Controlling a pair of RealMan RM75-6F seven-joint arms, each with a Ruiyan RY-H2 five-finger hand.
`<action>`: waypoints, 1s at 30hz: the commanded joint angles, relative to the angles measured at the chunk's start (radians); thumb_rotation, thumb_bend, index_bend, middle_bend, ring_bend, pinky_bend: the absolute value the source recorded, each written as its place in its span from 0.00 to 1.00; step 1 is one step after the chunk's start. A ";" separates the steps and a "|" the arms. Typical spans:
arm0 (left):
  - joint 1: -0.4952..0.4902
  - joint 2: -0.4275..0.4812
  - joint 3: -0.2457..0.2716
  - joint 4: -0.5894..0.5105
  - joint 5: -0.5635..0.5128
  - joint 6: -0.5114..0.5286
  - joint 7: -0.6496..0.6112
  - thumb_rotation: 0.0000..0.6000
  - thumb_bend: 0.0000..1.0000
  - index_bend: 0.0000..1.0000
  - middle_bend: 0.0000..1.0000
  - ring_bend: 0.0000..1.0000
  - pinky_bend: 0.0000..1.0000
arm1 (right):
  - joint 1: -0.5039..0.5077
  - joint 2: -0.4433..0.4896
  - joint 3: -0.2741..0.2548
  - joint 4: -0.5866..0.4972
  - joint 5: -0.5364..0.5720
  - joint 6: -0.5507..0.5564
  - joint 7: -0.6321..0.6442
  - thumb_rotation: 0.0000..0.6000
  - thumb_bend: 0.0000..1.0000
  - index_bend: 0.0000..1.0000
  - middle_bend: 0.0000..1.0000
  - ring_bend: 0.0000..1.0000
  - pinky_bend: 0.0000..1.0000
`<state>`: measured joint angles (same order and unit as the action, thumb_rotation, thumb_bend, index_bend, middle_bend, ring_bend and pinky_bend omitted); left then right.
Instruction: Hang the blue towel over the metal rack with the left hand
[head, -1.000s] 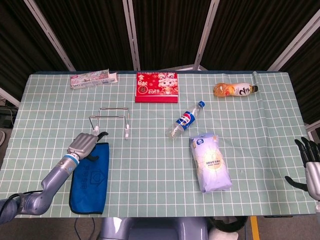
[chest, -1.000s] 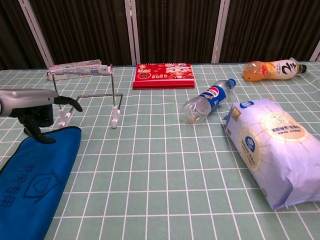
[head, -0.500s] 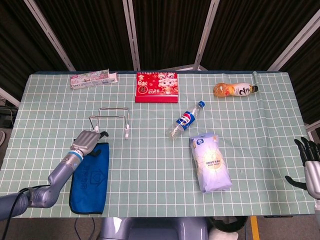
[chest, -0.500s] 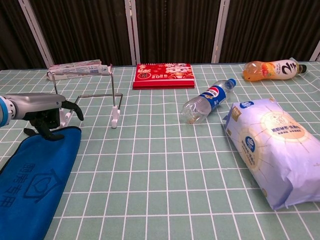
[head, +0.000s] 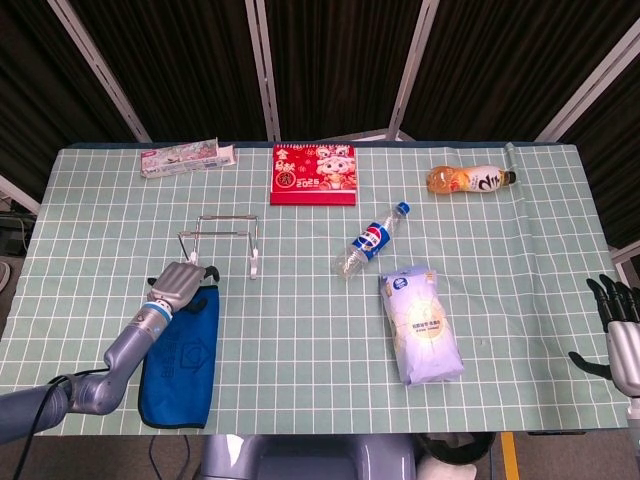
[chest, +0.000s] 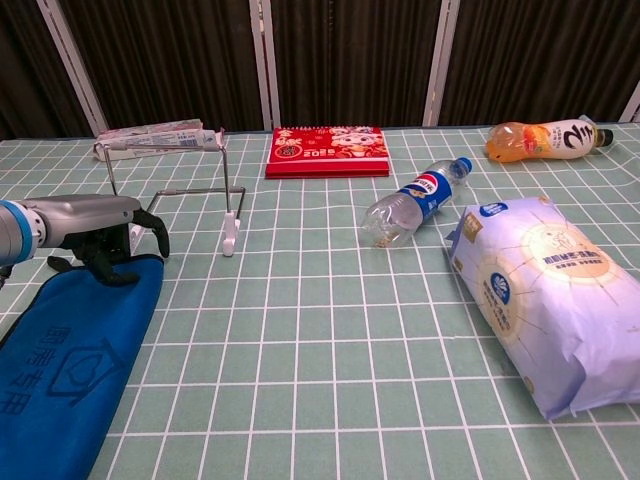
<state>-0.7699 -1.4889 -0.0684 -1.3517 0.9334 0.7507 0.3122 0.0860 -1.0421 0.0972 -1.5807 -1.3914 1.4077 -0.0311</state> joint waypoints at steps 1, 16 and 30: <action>0.006 -0.001 0.005 0.004 0.011 0.003 -0.010 1.00 0.44 0.33 0.96 0.96 1.00 | 0.002 0.000 -0.001 0.000 0.000 -0.003 0.000 1.00 0.00 0.00 0.00 0.00 0.00; 0.010 -0.029 0.003 0.041 0.036 -0.011 -0.047 1.00 0.44 0.37 0.96 0.96 1.00 | 0.003 -0.002 -0.003 0.001 0.001 -0.004 -0.007 1.00 0.00 0.00 0.00 0.00 0.00; 0.018 -0.041 0.001 0.038 0.034 0.009 -0.042 1.00 0.45 0.51 0.97 0.96 1.00 | 0.005 -0.003 -0.004 0.001 0.002 -0.009 -0.005 1.00 0.00 0.00 0.00 0.00 0.00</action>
<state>-0.7526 -1.5294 -0.0673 -1.3137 0.9672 0.7582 0.2693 0.0910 -1.0448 0.0929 -1.5794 -1.3896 1.3993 -0.0365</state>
